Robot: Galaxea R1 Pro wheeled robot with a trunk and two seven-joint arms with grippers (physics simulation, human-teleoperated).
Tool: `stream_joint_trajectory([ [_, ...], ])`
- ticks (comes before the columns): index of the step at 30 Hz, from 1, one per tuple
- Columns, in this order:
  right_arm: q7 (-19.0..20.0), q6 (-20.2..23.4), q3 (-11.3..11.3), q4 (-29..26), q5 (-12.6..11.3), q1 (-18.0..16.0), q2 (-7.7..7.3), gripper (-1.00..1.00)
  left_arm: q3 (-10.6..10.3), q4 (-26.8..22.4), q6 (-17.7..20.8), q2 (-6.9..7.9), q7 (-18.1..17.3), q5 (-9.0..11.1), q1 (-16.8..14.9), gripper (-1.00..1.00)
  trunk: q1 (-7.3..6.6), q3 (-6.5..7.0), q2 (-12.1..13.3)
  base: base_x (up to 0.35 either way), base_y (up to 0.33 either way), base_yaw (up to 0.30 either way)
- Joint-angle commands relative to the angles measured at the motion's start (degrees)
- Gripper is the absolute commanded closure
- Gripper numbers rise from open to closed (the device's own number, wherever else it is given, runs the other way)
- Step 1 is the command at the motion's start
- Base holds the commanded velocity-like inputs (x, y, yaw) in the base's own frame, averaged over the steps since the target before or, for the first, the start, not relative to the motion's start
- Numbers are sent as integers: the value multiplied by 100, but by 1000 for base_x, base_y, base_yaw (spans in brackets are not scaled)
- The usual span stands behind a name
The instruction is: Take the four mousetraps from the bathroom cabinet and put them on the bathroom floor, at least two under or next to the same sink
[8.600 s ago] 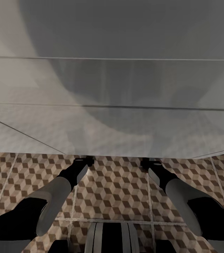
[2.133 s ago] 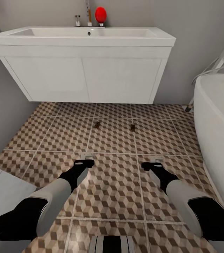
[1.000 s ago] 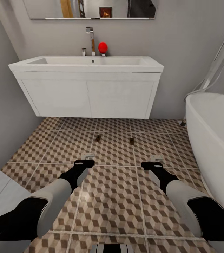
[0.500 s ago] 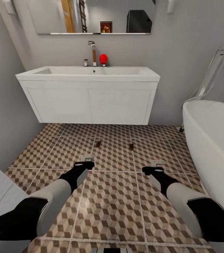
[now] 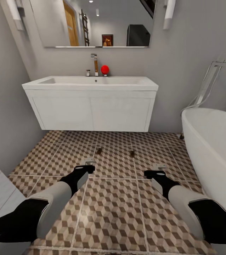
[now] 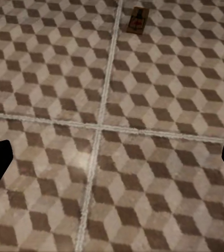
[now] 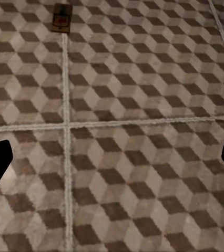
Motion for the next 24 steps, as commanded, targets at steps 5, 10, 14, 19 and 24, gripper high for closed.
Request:
stream_joint_trajectory([
  [5, -24, 19, 50, 94, -50, 1, 2, -100, -35, 78, 25, 1, 26, 66, 2, -100, -14, 107, 5, 0, 0, 0],
  [10, -19, 16, 50, 232, -40, 2, -2, -100, -35, 174, 24, 2, 25, 70, 2, -100, -27, 217, 12, 0, 0, 0],
  [14, -17, 15, 50, 281, -39, 0, -4, -100, -35, 220, 26, 6, 25, 80, 2, -100, -37, 306, 17, 0, 0, 0],
  [19, -15, 17, 50, 325, -41, -13, -3, -100, -35, 373, 24, 11, 25, 140, -1, -100, -50, 417, 24, 0, 0, 0],
  [24, -15, 15, 56, 340, -10, -26, -6, -100, -35, 564, 12, 28, 23, 322, -1, -100, -63, 528, 31, 0, 0, 0],
])
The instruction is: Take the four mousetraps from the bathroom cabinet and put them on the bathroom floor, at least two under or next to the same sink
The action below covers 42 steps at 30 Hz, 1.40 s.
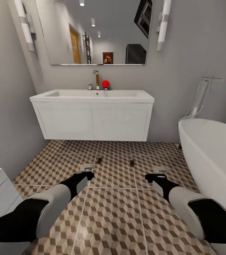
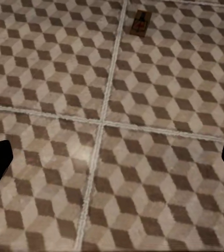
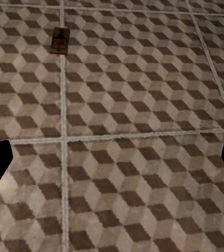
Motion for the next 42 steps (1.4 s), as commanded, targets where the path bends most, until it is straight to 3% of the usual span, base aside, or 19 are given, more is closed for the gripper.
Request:
stream_joint_trajectory([
  [1, -19, 21, 49, 2, -48, -6, 4, -100, -36, 14, 30, 5, 24, 104, 1, -100, -3, 18, 0, 0, 0, 0],
  [10, -19, 31, 51, 6, -56, -9, 20, -100, -36, 103, 27, 32, 24, 359, 4, -100, -27, 217, 12, 0, 0, 0],
  [26, -21, 53, 60, 91, -65, 17, 50, -100, -36, 128, 34, 201, 25, 432, 48, -100, -87, 567, 72, 0, 0, 0],
  [42, -27, 38, 68, 112, -50, 882, -7, -100, -36, 129, 32, 427, 25, 441, 319, -100, -439, 854, 714, 0, 0, 0],
])
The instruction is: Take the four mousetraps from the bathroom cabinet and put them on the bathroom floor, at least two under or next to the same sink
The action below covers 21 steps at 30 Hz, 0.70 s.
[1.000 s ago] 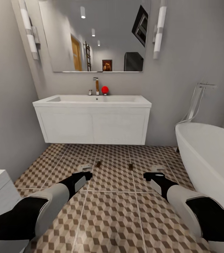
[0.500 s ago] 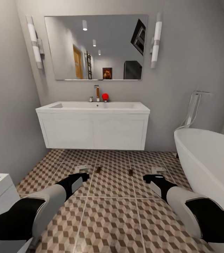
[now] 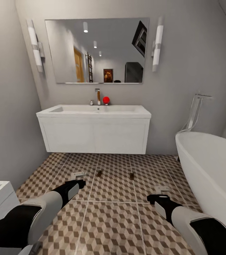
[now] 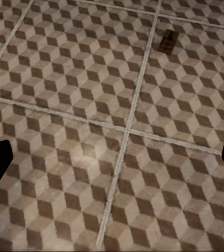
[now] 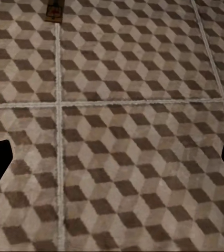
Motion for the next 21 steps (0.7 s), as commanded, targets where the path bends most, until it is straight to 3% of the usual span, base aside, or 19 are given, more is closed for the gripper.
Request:
stream_joint_trajectory([
  [1, -16, 11, 52, 8, -49, 31, 1, -100, -36, -13, 33, 11, 24, 49, 29, -100, -24, 13, 39, 0, 0, 0],
  [21, -10, 55, 62, 67, -56, 331, -12, -100, -36, 39, 50, 90, 25, 281, 333, -100, -463, 372, 841, 0, 0, 0],
])
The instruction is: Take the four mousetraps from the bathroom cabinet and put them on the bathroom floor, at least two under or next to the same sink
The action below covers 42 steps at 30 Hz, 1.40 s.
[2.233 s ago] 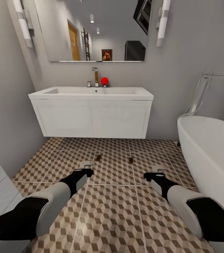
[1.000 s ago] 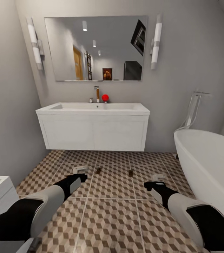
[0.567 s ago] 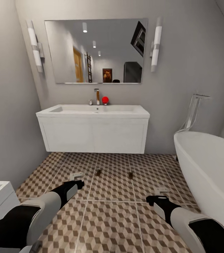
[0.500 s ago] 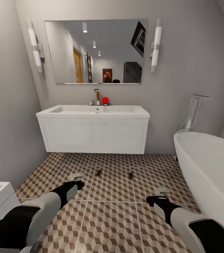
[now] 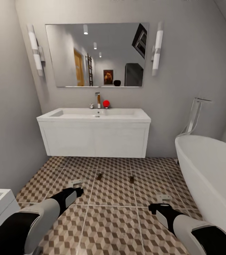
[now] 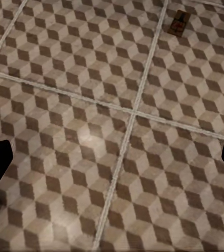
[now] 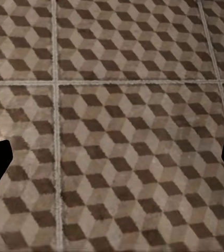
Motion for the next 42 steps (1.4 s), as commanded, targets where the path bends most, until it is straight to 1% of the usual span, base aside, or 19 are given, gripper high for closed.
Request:
stream_joint_trajectory([
  [1, -15, 13, 50, 9, -49, 16, 2, -100, -35, 5, 30, 12, 23, 51, 5, -100, -24, 13, 39, 0, 0, 0],
  [9, -14, 31, 48, 11, -55, 165, -6, -100, -35, 58, 34, 92, 22, 79, 90, -100, -199, 156, 360, 0, 0, 0],
  [15, -13, 36, 50, 11, -56, 387, -79, -100, -35, 68, 67, 158, 20, 90, 304, -100, -331, 264, 600, 0, 0, 0],
  [21, -19, 32, 49, 11, -57, 816, -130, -100, -36, 71, 64, 185, 15, 98, 696, -100, -463, 372, 841, 0, 0, 0],
  [22, -19, 32, 49, 11, -57, 816, -130, -100, -36, 71, 64, 185, 15, 98, 696, -100, -485, 390, 881, 0, 0, 0],
  [27, -16, 12, 50, 11, -56, 1146, -142, -100, -35, 71, 53, 191, 5, 102, 1020, -100, -595, 480, 1082, 0, 0, 0],
  [33, -14, 22, 48, 11, -59, 1401, -142, -100, -35, 72, 58, 194, -106, 110, 1402, -100, -726, 587, 1322, 0, 0, 0],
  [34, -14, 22, 48, 11, -59, 1401, -142, -100, -35, 72, 58, 194, -106, 110, 1402, -100, -748, 605, 1362, 0, 0, 0],
  [38, -13, 26, 46, 11, -60, 1599, -141, -100, -35, 72, 55, 194, -208, 111, 1710, -100, -836, 677, 1523, 0, 0, 0],
  [42, -13, 3, 47, 11, -58, 1866, -141, -100, -35, 72, 49, 184, -295, 108, 2044, -100, -924, 749, 1683, 0, 0, 0],
])
